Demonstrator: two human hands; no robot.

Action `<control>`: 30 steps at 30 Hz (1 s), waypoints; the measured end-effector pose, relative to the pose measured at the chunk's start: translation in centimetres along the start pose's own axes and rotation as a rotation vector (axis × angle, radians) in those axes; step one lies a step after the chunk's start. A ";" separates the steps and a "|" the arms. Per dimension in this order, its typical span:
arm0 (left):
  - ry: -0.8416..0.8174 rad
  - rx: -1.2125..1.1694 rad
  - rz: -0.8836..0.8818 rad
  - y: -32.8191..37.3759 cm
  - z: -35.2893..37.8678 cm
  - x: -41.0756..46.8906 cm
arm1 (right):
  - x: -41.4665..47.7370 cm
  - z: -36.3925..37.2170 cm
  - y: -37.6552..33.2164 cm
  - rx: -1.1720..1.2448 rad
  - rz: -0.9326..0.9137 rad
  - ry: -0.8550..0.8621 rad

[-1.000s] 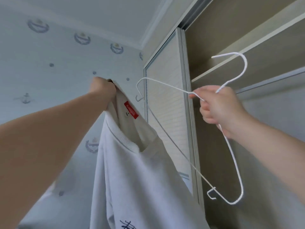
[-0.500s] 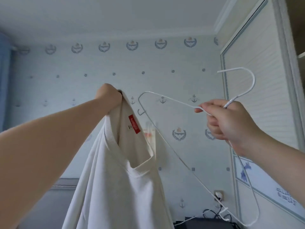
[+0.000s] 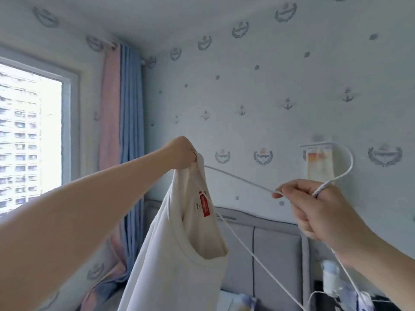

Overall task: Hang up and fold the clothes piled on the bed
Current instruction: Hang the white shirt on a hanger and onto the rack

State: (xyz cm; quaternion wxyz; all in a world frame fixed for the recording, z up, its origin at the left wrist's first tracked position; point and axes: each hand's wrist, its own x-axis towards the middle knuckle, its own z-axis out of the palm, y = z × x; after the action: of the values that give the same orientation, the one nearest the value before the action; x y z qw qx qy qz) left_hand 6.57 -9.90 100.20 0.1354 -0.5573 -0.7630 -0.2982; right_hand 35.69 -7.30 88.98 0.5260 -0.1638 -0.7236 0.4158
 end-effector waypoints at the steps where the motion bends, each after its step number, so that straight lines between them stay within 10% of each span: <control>1: -0.031 0.016 -0.012 -1.9 0.3 -0.5 | 0.1 1.8 1.3 0.005 -0.001 -0.015; 11: -0.192 -0.035 -0.156 -17.6 7.5 -9.5 | -5.5 16.3 13.5 -0.149 -0.088 -0.137; 30: -0.599 -0.398 -0.376 -18.8 25.8 -29.7 | -22.9 24.1 28.6 0.035 0.550 -0.223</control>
State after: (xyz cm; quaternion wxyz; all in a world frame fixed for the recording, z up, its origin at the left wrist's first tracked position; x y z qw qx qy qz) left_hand 2.43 -20.94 58.20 -0.2606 -0.4856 -0.7846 -0.2840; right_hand 17.35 -15.91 50.09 0.3135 -0.2980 -0.6981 0.5706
